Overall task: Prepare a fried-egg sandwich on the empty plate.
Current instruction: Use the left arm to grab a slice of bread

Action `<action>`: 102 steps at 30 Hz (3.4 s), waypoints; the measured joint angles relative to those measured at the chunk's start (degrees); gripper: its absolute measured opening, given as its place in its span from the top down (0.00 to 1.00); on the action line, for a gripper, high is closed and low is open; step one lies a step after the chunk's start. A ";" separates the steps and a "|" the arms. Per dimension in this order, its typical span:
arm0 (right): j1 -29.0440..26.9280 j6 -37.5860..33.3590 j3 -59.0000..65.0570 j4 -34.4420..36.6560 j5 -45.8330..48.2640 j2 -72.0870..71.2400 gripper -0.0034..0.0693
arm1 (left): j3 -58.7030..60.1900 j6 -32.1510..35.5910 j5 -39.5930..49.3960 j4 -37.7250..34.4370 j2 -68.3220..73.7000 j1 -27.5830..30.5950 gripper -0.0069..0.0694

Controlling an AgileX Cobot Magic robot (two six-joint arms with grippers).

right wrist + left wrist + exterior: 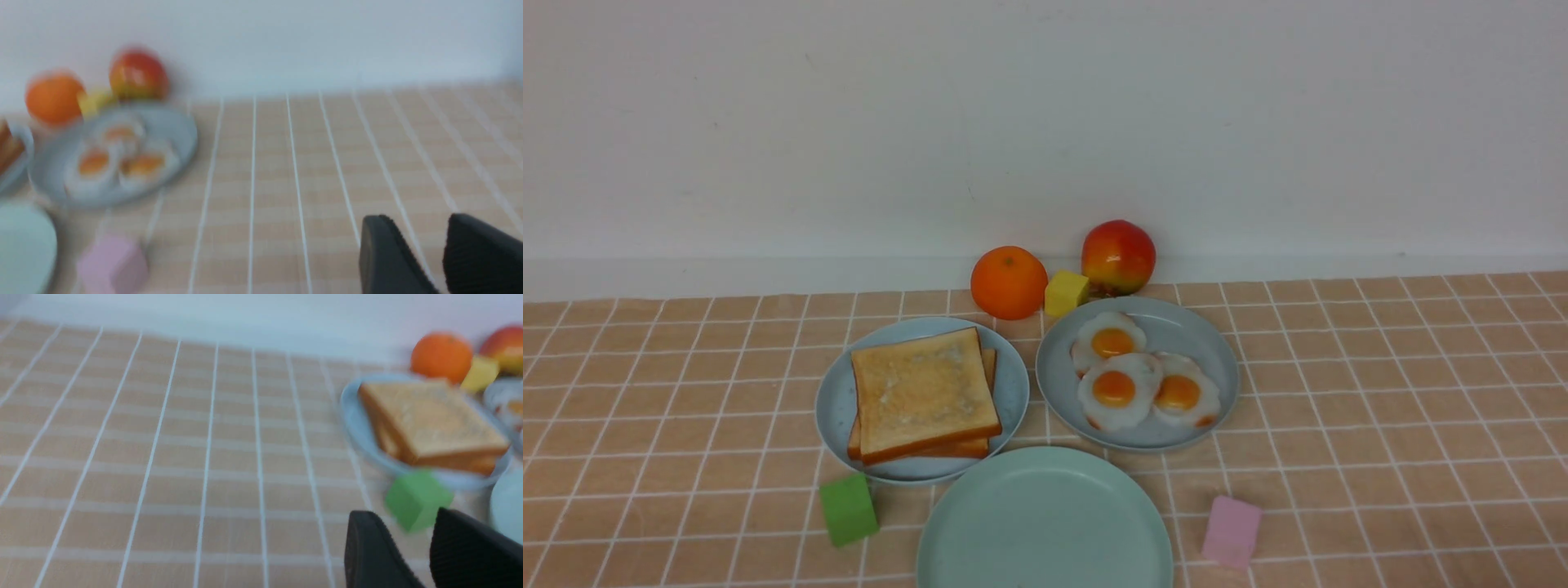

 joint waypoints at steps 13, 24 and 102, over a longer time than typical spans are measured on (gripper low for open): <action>0.00 0.00 0.00 -0.11 -29.08 0.00 0.62 | 0.00 0.00 -18.30 0.00 0.00 0.00 0.60; 0.00 13.95 -5.86 3.24 -40.46 0.00 0.62 | -4.27 -14.53 -46.15 -6.31 0.00 0.00 0.60; 0.00 -26.24 -54.75 45.76 49.31 60.09 0.62 | -69.48 20.65 21.94 -40.58 111.12 0.11 0.87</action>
